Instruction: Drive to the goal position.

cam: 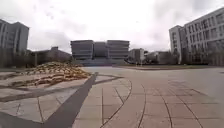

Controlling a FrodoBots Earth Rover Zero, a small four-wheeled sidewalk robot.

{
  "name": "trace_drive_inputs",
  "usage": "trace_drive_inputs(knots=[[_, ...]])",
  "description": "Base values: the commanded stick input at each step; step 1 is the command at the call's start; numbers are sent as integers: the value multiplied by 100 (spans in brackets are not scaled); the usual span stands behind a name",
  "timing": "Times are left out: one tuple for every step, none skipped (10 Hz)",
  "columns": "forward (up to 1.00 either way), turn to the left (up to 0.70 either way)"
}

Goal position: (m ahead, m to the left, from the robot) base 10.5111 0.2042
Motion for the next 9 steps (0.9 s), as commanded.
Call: trace_drive_inputs(knots=[[70,2],[70,2],[70,2],[70,2],[70,2],[70,2],[70,2],[70,2],[70,2]])
